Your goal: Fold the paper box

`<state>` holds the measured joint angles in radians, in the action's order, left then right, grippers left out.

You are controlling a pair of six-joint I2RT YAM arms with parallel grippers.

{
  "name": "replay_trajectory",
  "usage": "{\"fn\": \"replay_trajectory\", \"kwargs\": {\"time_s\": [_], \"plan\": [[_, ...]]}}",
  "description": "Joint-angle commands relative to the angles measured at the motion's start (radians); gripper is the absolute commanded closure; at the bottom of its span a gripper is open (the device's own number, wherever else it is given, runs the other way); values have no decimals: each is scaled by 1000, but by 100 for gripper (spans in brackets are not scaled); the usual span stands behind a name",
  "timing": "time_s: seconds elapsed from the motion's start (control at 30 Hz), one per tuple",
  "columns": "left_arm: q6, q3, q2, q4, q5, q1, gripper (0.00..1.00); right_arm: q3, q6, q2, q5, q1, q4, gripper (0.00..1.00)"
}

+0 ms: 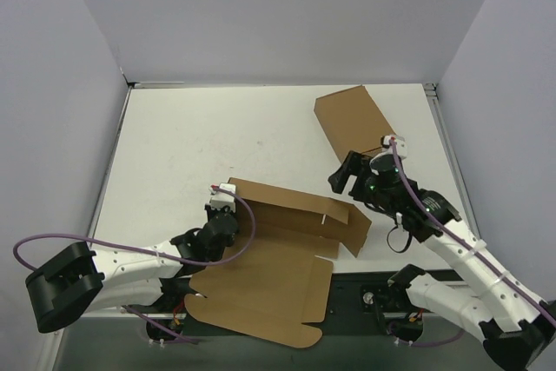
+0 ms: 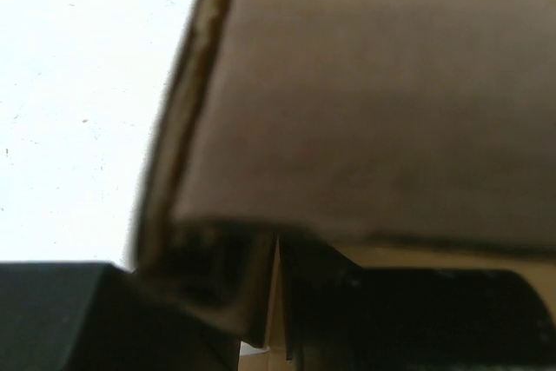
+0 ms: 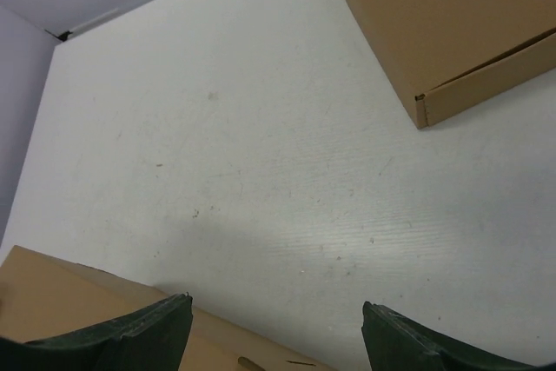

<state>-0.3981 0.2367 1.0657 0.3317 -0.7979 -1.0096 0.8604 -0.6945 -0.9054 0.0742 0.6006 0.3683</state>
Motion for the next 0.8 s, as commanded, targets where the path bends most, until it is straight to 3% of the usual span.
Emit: {"fn": "replay_trajectory", "kwargs": {"time_s": [0.0, 0.4, 0.77], "plan": [[-28, 52, -10, -31, -38, -9, 71, 15, -59, 111, 93, 56, 98, 21], [-54, 65, -4, -60, -38, -15, 71, -49, -204, 76, -92, 129, -3, 21], [-61, 65, -18, -85, -44, -15, 71, -126, -292, 51, -134, 168, -83, 21]]}}
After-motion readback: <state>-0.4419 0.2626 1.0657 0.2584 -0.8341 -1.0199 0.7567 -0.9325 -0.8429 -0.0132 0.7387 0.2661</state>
